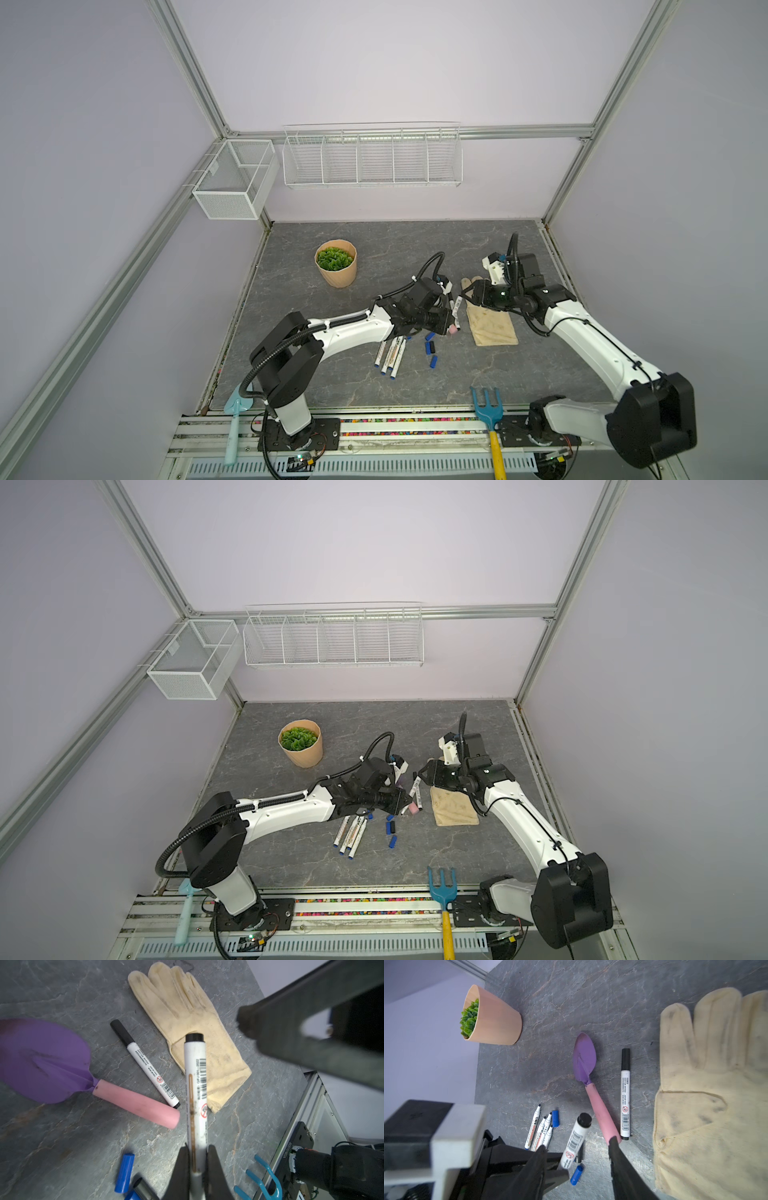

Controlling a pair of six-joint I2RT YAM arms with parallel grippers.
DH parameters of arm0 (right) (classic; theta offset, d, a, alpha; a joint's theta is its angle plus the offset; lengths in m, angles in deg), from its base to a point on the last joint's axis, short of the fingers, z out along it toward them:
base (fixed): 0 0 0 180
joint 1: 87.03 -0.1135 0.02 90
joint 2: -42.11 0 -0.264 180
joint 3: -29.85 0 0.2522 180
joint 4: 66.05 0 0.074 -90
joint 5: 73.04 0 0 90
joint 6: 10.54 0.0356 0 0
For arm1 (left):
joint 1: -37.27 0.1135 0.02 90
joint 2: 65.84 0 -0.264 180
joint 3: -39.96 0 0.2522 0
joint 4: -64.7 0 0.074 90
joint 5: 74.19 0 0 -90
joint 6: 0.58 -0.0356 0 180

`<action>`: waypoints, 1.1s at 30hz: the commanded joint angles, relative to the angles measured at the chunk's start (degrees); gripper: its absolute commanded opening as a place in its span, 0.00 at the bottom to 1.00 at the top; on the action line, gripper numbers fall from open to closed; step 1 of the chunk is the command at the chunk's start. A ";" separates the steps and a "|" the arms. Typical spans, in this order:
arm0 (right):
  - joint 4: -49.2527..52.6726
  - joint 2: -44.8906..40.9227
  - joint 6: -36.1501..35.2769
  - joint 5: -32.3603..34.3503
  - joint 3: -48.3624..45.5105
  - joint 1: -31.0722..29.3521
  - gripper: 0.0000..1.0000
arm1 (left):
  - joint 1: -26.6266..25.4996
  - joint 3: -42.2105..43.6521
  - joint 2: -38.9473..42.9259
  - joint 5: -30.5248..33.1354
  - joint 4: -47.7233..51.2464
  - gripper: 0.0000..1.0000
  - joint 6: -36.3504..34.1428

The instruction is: Insert the pens into the pen caps

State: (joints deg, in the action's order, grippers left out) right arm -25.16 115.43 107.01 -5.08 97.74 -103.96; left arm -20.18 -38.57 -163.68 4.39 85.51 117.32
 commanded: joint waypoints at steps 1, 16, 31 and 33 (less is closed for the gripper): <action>-1.29 2.14 1.27 -2.98 1.28 -1.77 0.51 | -0.38 0.26 1.86 -0.34 -3.47 0.00 -0.83; -4.67 5.68 4.10 -5.10 0.71 -2.48 0.13 | -0.47 4.13 5.15 0.52 -6.63 0.00 -0.44; -9.10 7.33 16.84 -16.06 2.20 1.23 0.10 | -0.47 15.39 18.05 14.22 -12.17 0.56 -4.14; -6.09 7.71 16.82 -17.52 3.33 1.48 0.10 | -0.87 16.88 20.81 16.87 -11.43 0.58 -7.45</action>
State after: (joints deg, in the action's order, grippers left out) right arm -34.03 122.57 121.37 -17.95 99.09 -102.82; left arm -20.55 -23.34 -146.07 15.63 74.08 115.13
